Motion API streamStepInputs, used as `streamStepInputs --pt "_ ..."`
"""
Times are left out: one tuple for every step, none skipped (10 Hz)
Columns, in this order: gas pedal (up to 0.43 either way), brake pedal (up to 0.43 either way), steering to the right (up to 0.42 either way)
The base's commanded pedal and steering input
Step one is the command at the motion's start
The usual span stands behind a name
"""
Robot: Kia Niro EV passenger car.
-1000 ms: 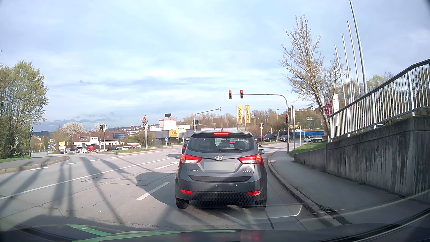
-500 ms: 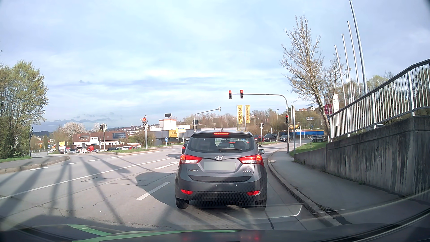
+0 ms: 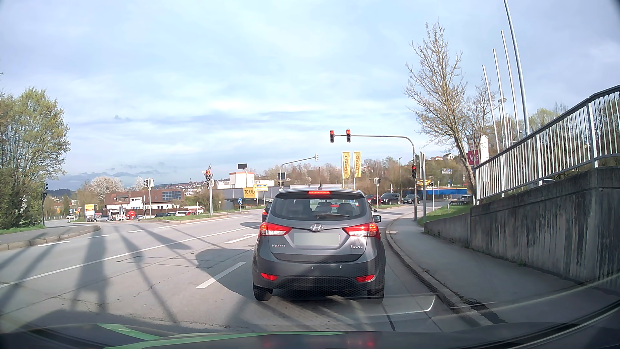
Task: Follow the waypoints while adhering to traffic rules and regulations
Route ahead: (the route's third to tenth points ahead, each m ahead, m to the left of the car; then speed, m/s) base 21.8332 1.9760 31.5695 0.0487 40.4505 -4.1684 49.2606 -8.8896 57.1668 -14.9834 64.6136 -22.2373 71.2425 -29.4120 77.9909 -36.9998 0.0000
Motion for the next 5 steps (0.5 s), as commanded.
streamStepInputs --pt "0.0 0.488 0.034" --pt "0.0 0.494 0.033" --pt "0.0 0.488 0.033" --pt "0.0 0.488 0.033" --pt "0.0 0.488 0.033"
